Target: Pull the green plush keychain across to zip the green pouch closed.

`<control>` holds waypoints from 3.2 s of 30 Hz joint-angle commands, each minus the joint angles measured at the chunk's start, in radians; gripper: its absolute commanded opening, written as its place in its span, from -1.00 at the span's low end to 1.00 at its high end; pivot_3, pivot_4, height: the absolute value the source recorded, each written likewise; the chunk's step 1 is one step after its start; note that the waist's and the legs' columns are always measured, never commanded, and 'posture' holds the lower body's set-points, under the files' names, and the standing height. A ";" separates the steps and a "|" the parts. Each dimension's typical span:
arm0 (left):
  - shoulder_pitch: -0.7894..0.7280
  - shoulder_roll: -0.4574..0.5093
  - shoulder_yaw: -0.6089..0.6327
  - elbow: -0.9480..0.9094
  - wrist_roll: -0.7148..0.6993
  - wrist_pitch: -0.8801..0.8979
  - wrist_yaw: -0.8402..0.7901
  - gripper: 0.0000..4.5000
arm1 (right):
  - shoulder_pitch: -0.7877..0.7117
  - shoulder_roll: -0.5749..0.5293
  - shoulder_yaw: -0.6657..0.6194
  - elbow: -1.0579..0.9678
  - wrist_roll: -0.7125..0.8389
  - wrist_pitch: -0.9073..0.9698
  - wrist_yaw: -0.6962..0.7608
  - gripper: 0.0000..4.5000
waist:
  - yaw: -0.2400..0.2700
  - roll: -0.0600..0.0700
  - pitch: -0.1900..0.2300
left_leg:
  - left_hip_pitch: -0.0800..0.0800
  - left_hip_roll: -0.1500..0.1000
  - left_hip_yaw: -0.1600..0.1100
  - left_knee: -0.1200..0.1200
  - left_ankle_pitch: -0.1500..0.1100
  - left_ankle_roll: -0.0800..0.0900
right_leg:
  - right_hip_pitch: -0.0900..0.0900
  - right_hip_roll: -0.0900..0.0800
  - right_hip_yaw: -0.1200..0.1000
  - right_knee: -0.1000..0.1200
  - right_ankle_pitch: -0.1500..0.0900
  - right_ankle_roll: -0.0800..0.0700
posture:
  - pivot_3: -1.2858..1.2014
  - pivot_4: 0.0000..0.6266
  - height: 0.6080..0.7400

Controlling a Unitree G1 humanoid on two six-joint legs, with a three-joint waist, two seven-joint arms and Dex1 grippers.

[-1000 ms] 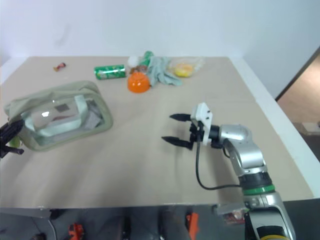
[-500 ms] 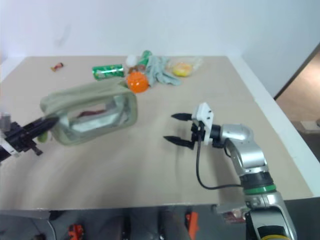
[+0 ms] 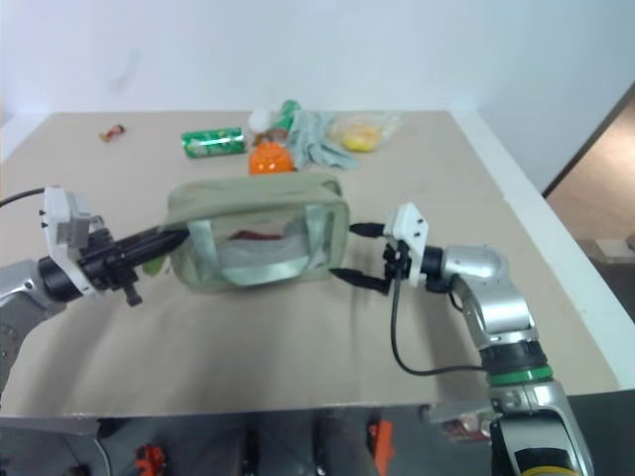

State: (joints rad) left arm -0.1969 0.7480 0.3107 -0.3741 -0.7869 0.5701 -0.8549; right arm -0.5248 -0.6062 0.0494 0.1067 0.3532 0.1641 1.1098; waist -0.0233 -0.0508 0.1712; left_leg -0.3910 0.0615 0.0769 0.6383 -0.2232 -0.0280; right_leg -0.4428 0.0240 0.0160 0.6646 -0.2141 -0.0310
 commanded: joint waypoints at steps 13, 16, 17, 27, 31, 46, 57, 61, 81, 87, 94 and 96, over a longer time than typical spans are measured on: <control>0.011 0.091 -0.025 0.061 0.143 -0.132 -0.172 -0.98 | 0.073 -0.121 -0.127 -0.070 0.078 0.085 0.041 1.00 | 0.000 0.000 0.000 | 0.001 0.000 0.000 0.000 0.000 0.000 | 0.000 0.000 0.001 0.000 0.000 0.000 | 0.03 -0.52 1.00; -0.017 0.100 -0.032 0.083 0.148 -0.136 -0.189 -0.98 | 0.061 -0.110 -0.129 -0.101 0.093 0.097 0.029 1.00 | 0.001 0.000 0.000 | 0.001 0.001 0.000 0.000 0.000 0.000 | 0.000 0.001 0.000 0.000 0.000 0.000 | 0.03 -0.52 1.00; -0.024 0.102 -0.034 0.087 0.148 -0.137 -0.196 -0.98 | 0.057 -0.108 -0.129 -0.112 0.099 0.106 0.026 1.00 | 0.001 0.000 0.000 | 0.001 0.001 0.000 0.000 0.000 0.000 | 0.000 0.002 0.000 0.000 0.000 0.000 | 0.03 -0.52 1.00; -0.054 0.119 -0.041 0.137 0.183 -0.162 -0.253 -0.98 | 0.051 -0.105 -0.114 -0.126 0.100 0.101 0.026 1.00 | 0.000 0.000 0.000 | 0.001 0.001 0.000 0.000 0.000 0.000 | 0.000 0.002 0.000 0.000 0.000 -0.001 | 0.03 -0.52 1.00; -0.052 0.120 -0.009 0.110 0.152 -0.120 -0.228 -0.24 | 0.055 -0.103 -0.117 -0.152 0.112 0.115 0.019 1.00 | 0.000 0.000 0.000 | 0.001 0.001 0.000 0.000 0.000 0.000 | 0.000 0.001 0.000 0.000 0.000 0.000 | 0.03 -0.52 1.00; 0.110 0.075 0.241 -0.114 -0.054 0.083 0.032 0.67 | -0.037 -0.001 -0.082 -0.402 0.258 0.381 -0.152 1.00 | 0.000 0.000 0.000 | 0.002 0.004 0.000 0.000 0.000 0.000 | 0.000 0.001 0.001 0.001 0.000 0.000 | 0.03 -0.52 1.00; 0.125 -0.019 0.306 -0.139 -0.004 0.004 0.247 0.69 | -0.083 0.053 0.024 -0.194 0.064 0.154 -0.104 -0.30 | 0.001 -0.001 0.000 | 0.001 0.001 0.000 0.001 0.000 0.000 | 0.000 0.000 0.001 0.001 0.000 0.000 | 0.03 -0.52 1.00; 0.168 -0.061 0.345 -0.135 0.024 -0.026 0.302 0.69 | -0.091 0.061 0.010 -0.171 0.061 0.123 -0.094 -0.90 | 0.000 -0.001 0.000 | 0.001 0.002 0.000 0.001 0.000 0.000 | 0.000 0.001 0.001 0.001 0.000 0.000 | 0.03 -0.52 1.00; 0.234 -0.097 0.179 -0.103 -0.039 0.085 0.287 0.69 | -0.103 0.045 0.003 -0.170 0.042 0.060 -0.034 -0.97 | 0.000 -0.001 -0.001 | 0.001 0.001 0.000 0.001 0.000 0.000 | 0.000 0.000 0.001 0.001 0.000 -0.001 | 0.03 -0.52 1.00; 0.223 -0.067 0.140 -0.038 0.049 0.031 0.240 0.69 | -0.090 0.038 -0.002 -0.184 0.042 0.068 -0.046 -0.97 | 0.001 -0.001 -0.001 | 0.001 0.002 0.000 0.000 0.000 0.000 | 0.000 0.001 0.000 0.001 0.000 -0.001 | 0.03 -0.52 1.00; 0.173 -0.071 0.118 0.017 0.109 -0.027 0.215 0.30 | -0.080 0.027 -0.007 -0.198 0.046 0.072 -0.051 -1.00 | 0.002 -0.001 -0.001 | 0.001 0.001 0.000 0.000 0.000 0.000 | 0.000 0.000 0.001 0.001 0.000 -0.001 | 0.03 -0.52 1.00; 0.159 -0.073 0.111 0.033 0.129 -0.042 0.212 0.00 | -0.078 0.025 -0.007 -0.199 0.045 0.072 -0.052 -1.00 | 0.002 -0.001 -0.001 | 0.000 0.001 0.000 0.000 0.000 0.000 | 0.000 0.000 0.001 0.001 0.000 -0.001 | 0.03 -0.52 1.00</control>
State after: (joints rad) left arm -0.0226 0.6653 0.4209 -0.3415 -0.6743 0.5610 -0.6386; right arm -0.5982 -0.5664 0.0783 -0.0532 0.3888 0.2421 1.0637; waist -0.0209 -0.0519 0.1705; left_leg -0.3906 0.0630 0.0770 0.6387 -0.2234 -0.0284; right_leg -0.4428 0.0239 0.0167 0.6653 -0.2141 -0.0320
